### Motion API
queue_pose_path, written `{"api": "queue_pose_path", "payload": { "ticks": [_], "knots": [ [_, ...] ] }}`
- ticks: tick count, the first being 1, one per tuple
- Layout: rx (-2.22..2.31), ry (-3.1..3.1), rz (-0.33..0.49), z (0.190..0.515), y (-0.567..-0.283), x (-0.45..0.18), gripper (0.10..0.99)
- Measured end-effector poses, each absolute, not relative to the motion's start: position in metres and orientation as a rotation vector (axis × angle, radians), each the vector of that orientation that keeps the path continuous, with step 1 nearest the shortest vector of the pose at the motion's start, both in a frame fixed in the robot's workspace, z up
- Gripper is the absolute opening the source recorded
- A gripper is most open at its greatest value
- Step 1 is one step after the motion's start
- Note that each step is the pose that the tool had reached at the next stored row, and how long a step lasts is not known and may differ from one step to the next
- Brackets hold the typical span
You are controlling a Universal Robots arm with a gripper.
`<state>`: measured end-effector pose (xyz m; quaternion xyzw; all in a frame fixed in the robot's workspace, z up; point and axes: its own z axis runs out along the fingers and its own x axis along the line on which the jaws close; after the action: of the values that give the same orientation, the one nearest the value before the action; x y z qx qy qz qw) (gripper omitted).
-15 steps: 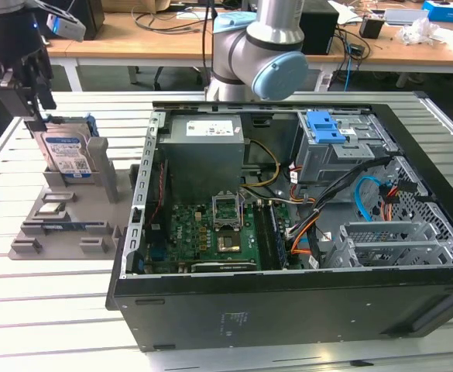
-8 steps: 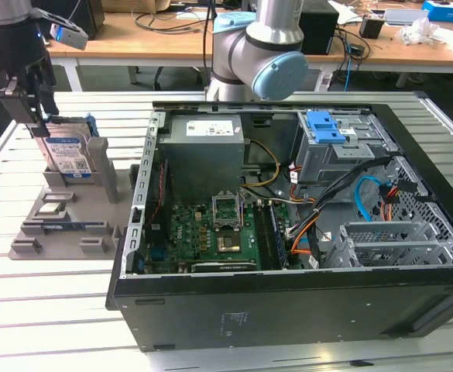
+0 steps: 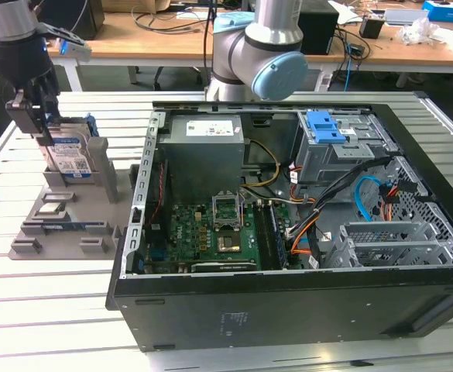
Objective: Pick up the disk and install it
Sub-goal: 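Pick up the disk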
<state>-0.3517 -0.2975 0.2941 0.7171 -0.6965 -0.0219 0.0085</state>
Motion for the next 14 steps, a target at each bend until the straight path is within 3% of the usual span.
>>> {"api": "queue_pose_path", "payload": {
  "ticks": [8,9,10,14],
  "knots": [
    [2.241,-2.176,-0.069,0.2848,-0.2971,-0.3495,0.647],
    [2.241,-2.176,-0.069,0.2848,-0.2971,-0.3495,0.459],
    [2.241,-2.176,-0.069,0.2848,-0.2971,-0.3495,0.396],
    [2.241,-2.176,-0.069,0.2848,-0.297,-0.3494,0.373]
  ]
}}
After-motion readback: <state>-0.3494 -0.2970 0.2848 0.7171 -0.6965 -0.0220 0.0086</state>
